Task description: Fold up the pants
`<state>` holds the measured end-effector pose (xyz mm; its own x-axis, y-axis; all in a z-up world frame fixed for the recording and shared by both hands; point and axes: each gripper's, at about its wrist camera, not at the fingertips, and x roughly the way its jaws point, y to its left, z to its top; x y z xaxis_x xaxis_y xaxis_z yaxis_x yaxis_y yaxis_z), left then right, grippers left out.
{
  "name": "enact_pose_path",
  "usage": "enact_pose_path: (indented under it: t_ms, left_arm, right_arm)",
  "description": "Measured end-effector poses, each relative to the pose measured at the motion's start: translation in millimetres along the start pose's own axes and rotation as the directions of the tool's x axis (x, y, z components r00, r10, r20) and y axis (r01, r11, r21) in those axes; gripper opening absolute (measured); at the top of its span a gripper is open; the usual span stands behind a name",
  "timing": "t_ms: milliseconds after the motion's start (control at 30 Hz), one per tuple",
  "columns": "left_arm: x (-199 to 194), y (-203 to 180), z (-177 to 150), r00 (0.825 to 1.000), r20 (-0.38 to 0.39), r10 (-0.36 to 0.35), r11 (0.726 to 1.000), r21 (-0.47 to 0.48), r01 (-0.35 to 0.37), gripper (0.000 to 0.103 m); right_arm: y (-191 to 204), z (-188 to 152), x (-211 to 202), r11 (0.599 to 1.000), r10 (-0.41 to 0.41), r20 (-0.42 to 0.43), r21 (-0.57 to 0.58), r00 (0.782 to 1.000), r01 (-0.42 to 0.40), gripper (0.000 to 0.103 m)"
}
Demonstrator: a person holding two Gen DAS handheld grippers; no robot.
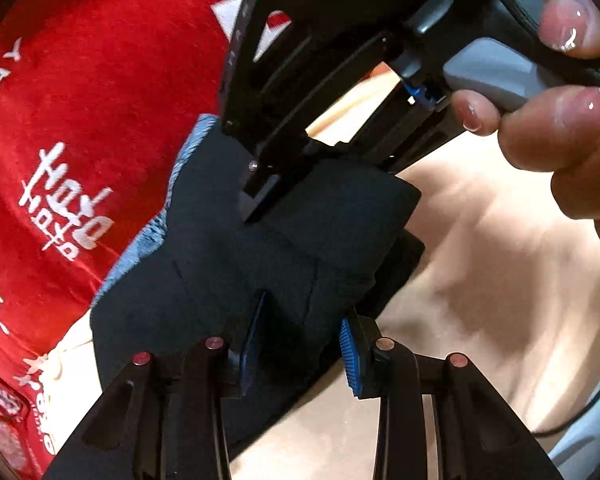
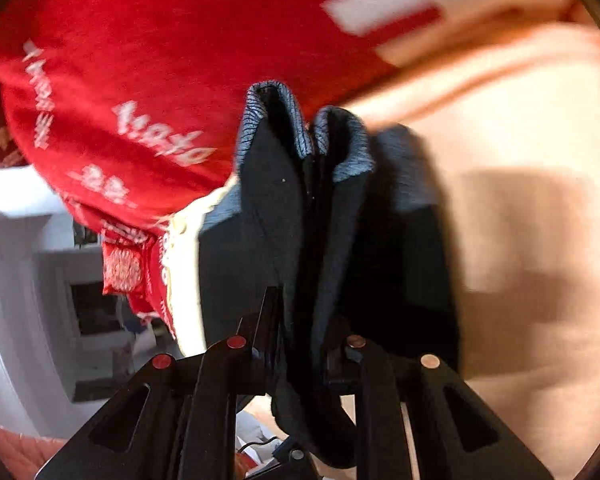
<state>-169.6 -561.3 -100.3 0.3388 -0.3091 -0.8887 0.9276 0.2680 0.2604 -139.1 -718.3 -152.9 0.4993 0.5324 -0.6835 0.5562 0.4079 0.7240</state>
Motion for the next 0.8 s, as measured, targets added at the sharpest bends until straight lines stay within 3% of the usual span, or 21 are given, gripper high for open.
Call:
enact_pose_path:
  t_ms: [133, 167, 200, 233, 467, 567, 667, 800]
  left_arm:
    - [6, -10, -1, 0.999, -0.034, 0.018, 0.999, 0.039, -0.017, 0.037]
    - [6, -11, -1, 0.999, -0.037, 0.019, 0.999, 0.048, -0.017, 0.042]
    - [4, -9, -2, 0.999, -0.041, 0.005, 0.999, 0.044, -0.004, 0.056]
    - [1, -8, -2, 0.999, -0.041, 0.000, 0.999, 0.032, 0.001, 0.060]
    - [-12, 13, -9, 0.994, -0.109, 0.017, 0.999, -0.038, -0.021, 0.060]
    - [-21, 29, -11, 0.991, -0.114, 0.072, 0.993, -0.084, -0.081, 0.060]
    - [-24, 49, -14, 0.985, -0.149, 0.091, 0.980, -0.165, -0.115, 0.060]
    - [-21, 72, -22, 0.976, -0.208, 0.059, 0.950, -0.290, -0.119, 0.060]
  right_arm:
    - [-2, -6, 7, 1.000, -0.010, -0.002, -0.007, 1.000, 0.010, 0.021]
    - [0, -7, 7, 1.000, -0.020, 0.000, -0.017, 1.000, 0.020, 0.022]
    - [4, -8, 6, 0.998, -0.045, 0.003, -0.032, 0.999, 0.045, 0.022]
    - [6, -10, 4, 0.997, -0.066, 0.007, -0.046, 0.998, 0.067, 0.022]
    - [30, -20, 1, 0.962, -0.232, 0.047, -0.138, 0.972, 0.237, 0.023]
    - [36, -24, 3, 0.943, -0.279, 0.059, -0.174, 0.959, 0.285, 0.023]
    - [35, -25, 4, 0.930, -0.307, 0.069, -0.190, 0.949, 0.314, 0.023]
    - [35, -29, 2, 0.904, -0.349, 0.084, -0.234, 0.933, 0.359, 0.025]
